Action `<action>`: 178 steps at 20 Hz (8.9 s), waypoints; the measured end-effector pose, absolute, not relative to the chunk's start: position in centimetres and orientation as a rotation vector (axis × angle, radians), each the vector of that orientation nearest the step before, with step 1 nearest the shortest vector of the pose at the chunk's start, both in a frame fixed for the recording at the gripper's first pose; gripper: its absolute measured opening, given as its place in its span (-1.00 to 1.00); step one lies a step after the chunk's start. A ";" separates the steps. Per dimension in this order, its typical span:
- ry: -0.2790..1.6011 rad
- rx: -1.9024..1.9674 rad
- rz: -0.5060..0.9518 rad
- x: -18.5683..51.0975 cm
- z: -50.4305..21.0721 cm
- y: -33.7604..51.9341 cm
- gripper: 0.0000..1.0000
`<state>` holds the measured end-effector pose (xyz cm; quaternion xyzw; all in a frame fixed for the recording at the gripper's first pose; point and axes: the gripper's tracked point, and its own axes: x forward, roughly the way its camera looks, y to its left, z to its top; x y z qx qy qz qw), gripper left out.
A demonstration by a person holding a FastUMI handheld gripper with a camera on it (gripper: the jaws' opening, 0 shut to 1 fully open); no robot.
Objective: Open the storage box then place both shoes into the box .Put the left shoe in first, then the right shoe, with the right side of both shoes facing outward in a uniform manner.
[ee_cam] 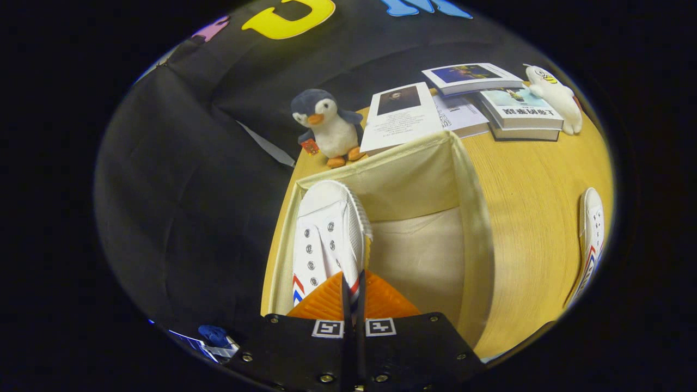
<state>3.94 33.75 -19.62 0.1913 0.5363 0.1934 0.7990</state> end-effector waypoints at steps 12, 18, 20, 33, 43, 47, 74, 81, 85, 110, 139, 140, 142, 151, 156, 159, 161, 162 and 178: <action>1.130 0.438 0.488 3.3 -19.6 36.9 0.37; 0.949 0.365 0.526 4.3 -14.1 32.5 0.95; 0.903 0.349 0.507 4.6 -12.5 29.7 0.95; 0.832 0.314 0.235 5.1 -12.7 9.9 0.96; 0.904 0.245 0.037 2.9 -19.0 -1.9 0.96; 0.975 0.210 -0.048 2.3 -22.6 -5.4 0.96; 1.167 0.372 -0.085 0.3 -27.8 -5.1 -0.96; 1.072 0.555 -0.007 2.7 -22.5 -2.1 -0.98; 1.071 0.416 -0.077 2.7 -23.5 -4.3 -0.98; 1.168 0.556 -0.068 0.4 -23.8 -2.0 -0.98; 1.142 0.279 0.389 4.3 -14.3 25.7 -0.94; 1.129 0.317 0.400 4.6 -13.8 26.4 -0.49; 1.068 0.369 0.408 5.8 -12.4 26.7 0.20; 0.659 0.212 0.306 8.4 -3.5 18.4 0.96; 0.445 0.104 0.214 7.9 2.1 11.4 0.95; 0.340 0.031 0.146 7.0 4.4 7.6 0.95; 0.289 0.012 0.113 6.4 5.4 5.7 0.95; 0.257 0.009 0.093 6.1 5.9 4.7 0.95; 0.073 -0.007 0.049 3.8 8.0 1.3 0.95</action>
